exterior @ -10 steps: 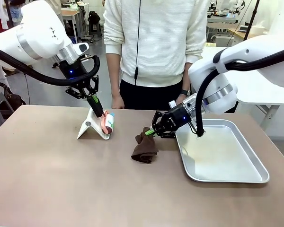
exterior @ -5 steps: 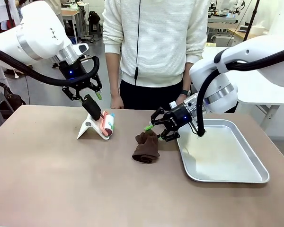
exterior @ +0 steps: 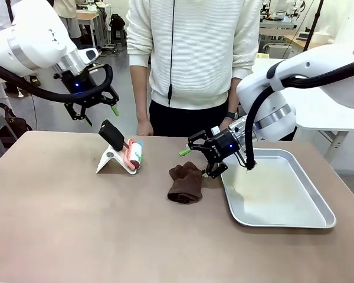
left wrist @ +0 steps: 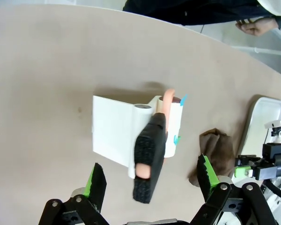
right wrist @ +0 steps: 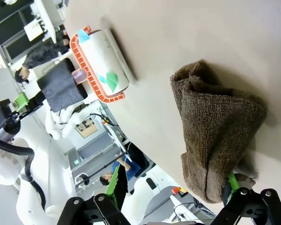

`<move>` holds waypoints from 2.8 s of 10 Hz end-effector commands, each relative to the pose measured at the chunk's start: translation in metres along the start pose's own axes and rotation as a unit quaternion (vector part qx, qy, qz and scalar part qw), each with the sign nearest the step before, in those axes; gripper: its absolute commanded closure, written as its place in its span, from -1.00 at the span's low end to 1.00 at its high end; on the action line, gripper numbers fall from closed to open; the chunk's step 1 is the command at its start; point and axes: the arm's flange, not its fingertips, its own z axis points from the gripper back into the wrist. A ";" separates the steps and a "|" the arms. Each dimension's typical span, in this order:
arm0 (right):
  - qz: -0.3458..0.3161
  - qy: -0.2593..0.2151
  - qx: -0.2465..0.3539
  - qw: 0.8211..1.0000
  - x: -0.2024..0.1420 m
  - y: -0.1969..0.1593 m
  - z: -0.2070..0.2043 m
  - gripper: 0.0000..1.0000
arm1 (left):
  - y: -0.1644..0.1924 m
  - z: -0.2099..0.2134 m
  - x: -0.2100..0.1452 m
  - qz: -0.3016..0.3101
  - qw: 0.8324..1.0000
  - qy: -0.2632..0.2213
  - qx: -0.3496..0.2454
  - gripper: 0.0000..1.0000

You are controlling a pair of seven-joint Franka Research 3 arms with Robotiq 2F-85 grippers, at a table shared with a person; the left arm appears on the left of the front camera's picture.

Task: Clean the surface of the table.
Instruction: Return the Lint Roller and towel to their original positions.

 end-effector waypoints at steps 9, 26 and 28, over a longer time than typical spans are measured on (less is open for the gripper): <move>-0.079 -0.058 -0.295 0.950 -0.022 0.072 0.004 -1.00 | 0.051 0.071 -0.088 -0.056 0.989 0.021 -0.136 -1.00; 0.135 -0.016 0.206 0.969 -0.178 -0.077 0.164 -1.00 | 0.149 0.057 -0.134 -0.101 0.907 0.009 -0.408 -1.00; 0.135 -0.016 0.206 0.969 -0.178 -0.077 0.164 -1.00 | 0.149 0.057 -0.134 -0.101 0.907 0.009 -0.408 -1.00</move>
